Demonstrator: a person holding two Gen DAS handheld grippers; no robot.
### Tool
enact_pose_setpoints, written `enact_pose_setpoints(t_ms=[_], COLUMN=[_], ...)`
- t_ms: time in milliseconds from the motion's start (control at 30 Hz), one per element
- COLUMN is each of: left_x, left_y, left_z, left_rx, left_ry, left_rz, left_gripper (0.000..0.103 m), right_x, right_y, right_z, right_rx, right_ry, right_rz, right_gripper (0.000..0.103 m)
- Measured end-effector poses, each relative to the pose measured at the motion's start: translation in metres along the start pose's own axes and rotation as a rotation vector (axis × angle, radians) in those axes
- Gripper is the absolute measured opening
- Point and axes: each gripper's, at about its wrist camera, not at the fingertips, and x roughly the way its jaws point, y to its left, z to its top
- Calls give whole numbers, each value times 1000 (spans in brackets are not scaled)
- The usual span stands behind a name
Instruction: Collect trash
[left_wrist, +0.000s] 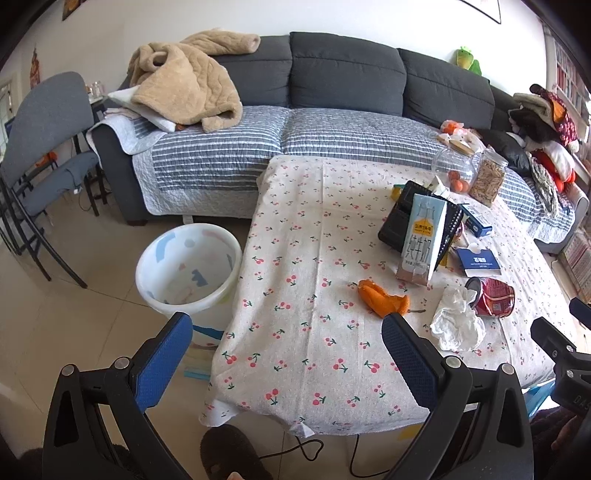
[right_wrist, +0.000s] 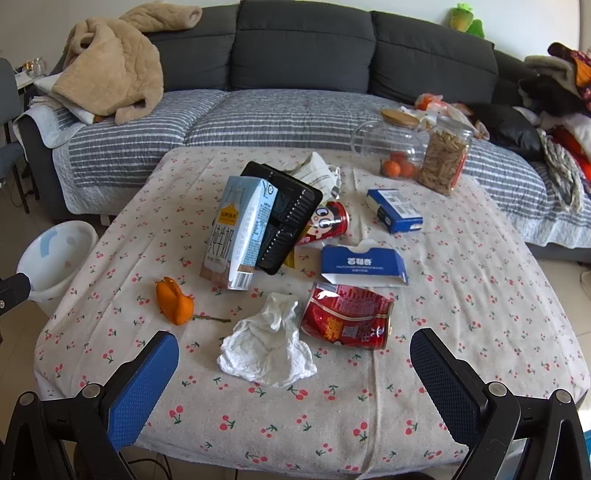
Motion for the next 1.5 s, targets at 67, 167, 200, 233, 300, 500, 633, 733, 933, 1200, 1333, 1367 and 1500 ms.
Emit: enact_pose_setpoints(t_ms=[67, 167, 200, 233, 300, 500, 633, 733, 933, 1200, 1333, 1367, 1500], left_x=[2, 5, 5, 6, 5, 8, 14, 24, 55, 134, 156, 161, 179], left_y=[-2, -7, -8, -9, -13, -29, -42, -53, -82, -105, -123, -127, -138], left_z=[2, 4, 5, 6, 7, 17, 26, 35, 57, 71, 82, 84, 88], left_rx=[4, 16, 19, 21, 33, 108, 160, 192, 251, 166, 164, 169, 164], left_ry=[10, 15, 18, 19, 19, 14, 29, 68, 194, 298, 303, 302, 316], left_rz=[-26, -22, -26, -33, -41, -41, -54, -74, -189, -321, -388, -395, -424], left_gripper=[103, 103, 103, 103, 103, 103, 103, 103, 103, 92, 87, 86, 79], right_x=[0, 1, 1, 1, 1, 2, 6, 12, 51, 109, 127, 129, 137], right_y=[-4, -9, -10, -11, -14, -23, -36, -48, -82, -128, -145, -149, -158], right_z=[0, 1, 1, 2, 2, 13, 32, 46, 61, 47, 40, 39, 39], right_rx=[11, 9, 8, 8, 11, -1, 1, -8, 53, 236, 293, 308, 363], right_ry=[9, 19, 24, 29, 40, 97, 158, 195, 332, 456, 513, 518, 532], right_rz=[3, -8, -10, -7, 2, 43, 66, 67, 63, 89, 118, 116, 156], right_gripper=[103, 103, 103, 103, 103, 103, 103, 103, 103, 103, 103, 103, 103])
